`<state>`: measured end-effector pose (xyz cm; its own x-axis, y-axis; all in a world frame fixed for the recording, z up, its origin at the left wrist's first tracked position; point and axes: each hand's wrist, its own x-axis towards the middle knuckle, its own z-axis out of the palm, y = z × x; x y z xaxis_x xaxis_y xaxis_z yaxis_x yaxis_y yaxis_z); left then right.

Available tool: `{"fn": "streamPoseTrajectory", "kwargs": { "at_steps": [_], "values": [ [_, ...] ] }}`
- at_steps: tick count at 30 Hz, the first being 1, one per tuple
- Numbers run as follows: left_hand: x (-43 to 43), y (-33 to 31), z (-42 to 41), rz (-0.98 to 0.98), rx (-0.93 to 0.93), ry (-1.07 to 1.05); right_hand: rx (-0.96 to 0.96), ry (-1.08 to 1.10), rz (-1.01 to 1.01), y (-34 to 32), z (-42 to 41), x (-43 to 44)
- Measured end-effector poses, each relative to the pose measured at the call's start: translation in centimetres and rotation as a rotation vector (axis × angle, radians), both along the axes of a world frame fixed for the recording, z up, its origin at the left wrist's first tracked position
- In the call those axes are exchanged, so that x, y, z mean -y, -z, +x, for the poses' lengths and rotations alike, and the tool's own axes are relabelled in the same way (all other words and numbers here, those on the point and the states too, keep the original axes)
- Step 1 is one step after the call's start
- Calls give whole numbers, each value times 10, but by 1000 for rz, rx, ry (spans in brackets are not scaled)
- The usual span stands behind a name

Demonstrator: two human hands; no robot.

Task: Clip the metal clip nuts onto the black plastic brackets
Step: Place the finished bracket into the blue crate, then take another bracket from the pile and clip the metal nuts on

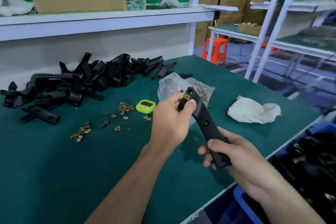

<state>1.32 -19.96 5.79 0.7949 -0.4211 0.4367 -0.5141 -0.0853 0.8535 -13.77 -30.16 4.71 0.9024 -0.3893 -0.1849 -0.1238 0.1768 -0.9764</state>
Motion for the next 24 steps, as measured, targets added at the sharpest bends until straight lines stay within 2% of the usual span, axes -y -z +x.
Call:
{"fn": "streamPoseTrajectory", "kwargs": {
  "at_steps": [4,6,9,11,14,16,20,21,24],
  "values": [
    [64,1,-49,19,-174,169,-63,274,-44,8,-68,48],
    [101,12,-78,53,-274,237,-109,505,-79,15,-100,76],
    [155,41,-131,212,-393,331,-165,840,-37,33,-150,115],
    [188,60,-166,222,-649,457,-198,980,8,47,-184,136],
    [224,69,-202,109,-1259,558,-187,1154,131,65,-226,161],
    [238,74,-216,147,-1458,619,-154,1273,235,70,-246,177],
    [260,77,-231,242,-1514,688,110,1448,466,65,-256,211],
    [265,76,-232,240,-1536,683,135,1443,476,63,-252,216],
    [279,73,-235,255,-1558,651,50,1394,504,69,-231,211]
  ]
}}
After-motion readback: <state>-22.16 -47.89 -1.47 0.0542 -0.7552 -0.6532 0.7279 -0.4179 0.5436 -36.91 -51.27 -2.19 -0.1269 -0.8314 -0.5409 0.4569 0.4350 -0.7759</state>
